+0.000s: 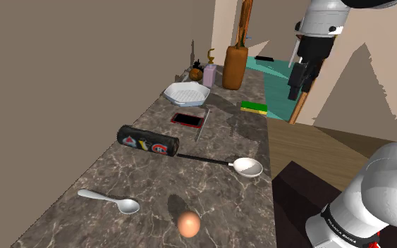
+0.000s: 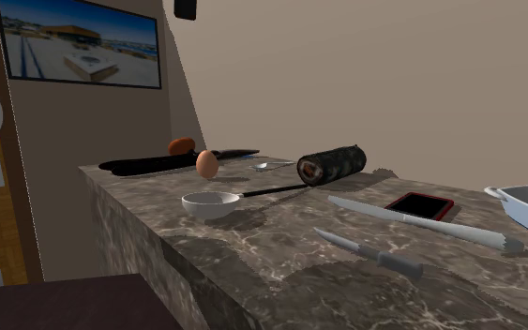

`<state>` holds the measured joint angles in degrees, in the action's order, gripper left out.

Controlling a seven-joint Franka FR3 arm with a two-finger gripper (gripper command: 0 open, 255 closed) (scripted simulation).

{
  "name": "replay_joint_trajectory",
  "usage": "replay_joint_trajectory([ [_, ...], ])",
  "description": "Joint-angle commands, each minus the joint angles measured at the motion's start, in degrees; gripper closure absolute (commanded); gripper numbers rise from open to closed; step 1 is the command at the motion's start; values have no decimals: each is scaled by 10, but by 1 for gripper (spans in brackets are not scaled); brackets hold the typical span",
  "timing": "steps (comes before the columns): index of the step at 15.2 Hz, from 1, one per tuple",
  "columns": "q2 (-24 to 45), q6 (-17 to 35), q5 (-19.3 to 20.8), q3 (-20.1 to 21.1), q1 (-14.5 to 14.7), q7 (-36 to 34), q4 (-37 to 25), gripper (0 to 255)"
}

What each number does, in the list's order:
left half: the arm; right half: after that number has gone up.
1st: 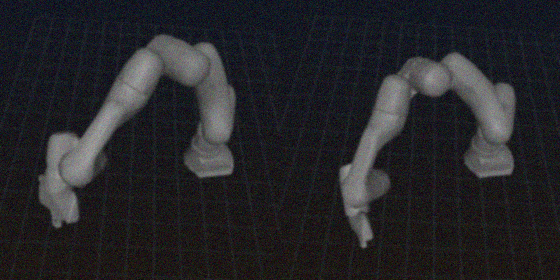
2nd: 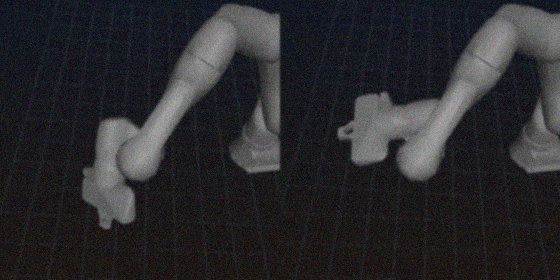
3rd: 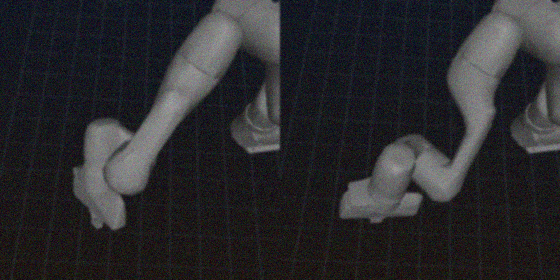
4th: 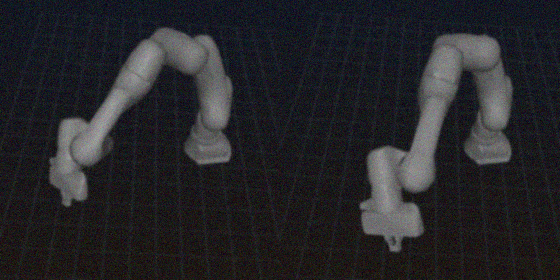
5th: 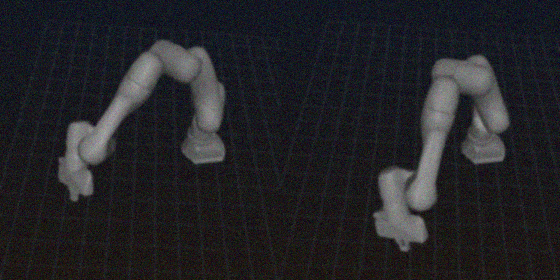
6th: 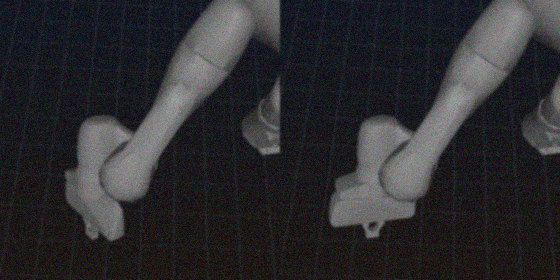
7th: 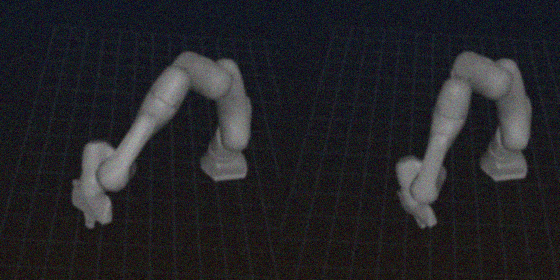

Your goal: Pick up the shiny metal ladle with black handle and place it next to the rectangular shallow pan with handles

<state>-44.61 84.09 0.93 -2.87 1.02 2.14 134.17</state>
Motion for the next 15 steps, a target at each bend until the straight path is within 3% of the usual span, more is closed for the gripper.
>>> replay_joint_trajectory([
  [1, 0, 0, 0, 0, 0, 0, 0, 0],
  [15, 103, 300, -68, 41, 101, 81, 137, 0],
])
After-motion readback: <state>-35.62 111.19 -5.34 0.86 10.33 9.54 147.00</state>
